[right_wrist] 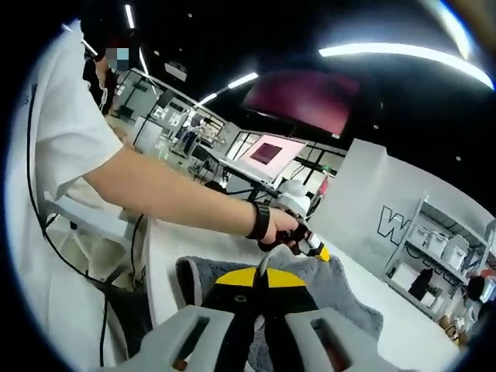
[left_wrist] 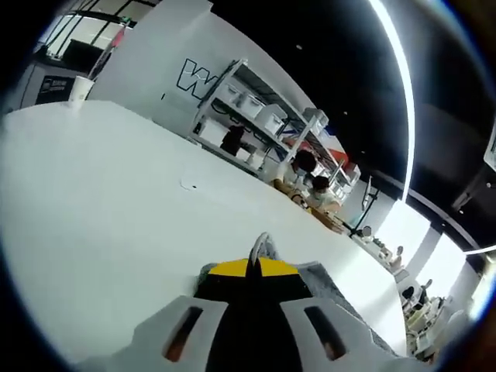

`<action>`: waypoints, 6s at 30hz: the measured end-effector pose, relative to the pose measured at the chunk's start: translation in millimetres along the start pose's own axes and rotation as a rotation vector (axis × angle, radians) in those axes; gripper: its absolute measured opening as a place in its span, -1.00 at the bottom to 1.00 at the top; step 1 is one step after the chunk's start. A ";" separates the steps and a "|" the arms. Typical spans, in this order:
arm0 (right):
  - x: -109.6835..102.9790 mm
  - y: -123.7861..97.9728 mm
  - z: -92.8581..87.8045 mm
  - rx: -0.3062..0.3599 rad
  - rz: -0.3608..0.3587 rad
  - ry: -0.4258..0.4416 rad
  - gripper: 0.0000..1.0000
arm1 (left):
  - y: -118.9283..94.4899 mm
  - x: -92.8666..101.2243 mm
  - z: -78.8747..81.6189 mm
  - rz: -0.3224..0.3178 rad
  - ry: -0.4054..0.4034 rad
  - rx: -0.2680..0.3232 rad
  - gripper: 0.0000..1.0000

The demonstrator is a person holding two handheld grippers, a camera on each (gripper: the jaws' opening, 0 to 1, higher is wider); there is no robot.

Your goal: Open the folded towel by lifting each exposed corner and separating the folded layers until the towel lies flat within the target outline without major curled edges

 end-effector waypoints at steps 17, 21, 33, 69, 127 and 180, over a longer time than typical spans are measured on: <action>3.4 -10.7 14.0 0.085 0.007 0.112 -1.00 | 7.4 8.1 17.0 -0.082 -0.035 0.052 -0.99; 7.3 -14.2 13.8 0.086 0.011 0.167 -1.00 | 11.6 8.6 21.2 -0.090 -0.033 0.058 -0.99; 14.4 -22.8 16.1 0.100 -0.010 0.191 -1.00 | 16.4 12.5 23.9 -0.110 -0.053 0.079 -0.99; 36.6 -45.2 25.9 0.153 -0.043 0.295 -1.00 | 20.6 40.2 31.1 -0.158 0.017 0.144 -1.00; 66.4 -86.8 18.3 0.169 -0.130 0.321 -1.00 | 34.1 82.0 34.1 -0.194 0.045 0.177 -0.99; 96.3 -132.3 13.0 0.173 -0.252 0.335 -1.00 | 52.0 126.2 34.3 -0.368 -0.102 0.284 -0.99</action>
Point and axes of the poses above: the point that each gripper's makers call its tool centre point, and the gripper's own axes: y roughly forward along the fingers, x roughly to its right, z roughly out of its top, the point moved 7 cm from there along -y, roughly backward along the fingers, and after that the axes turned 8 degrees about -x, right-handed, at the moved point
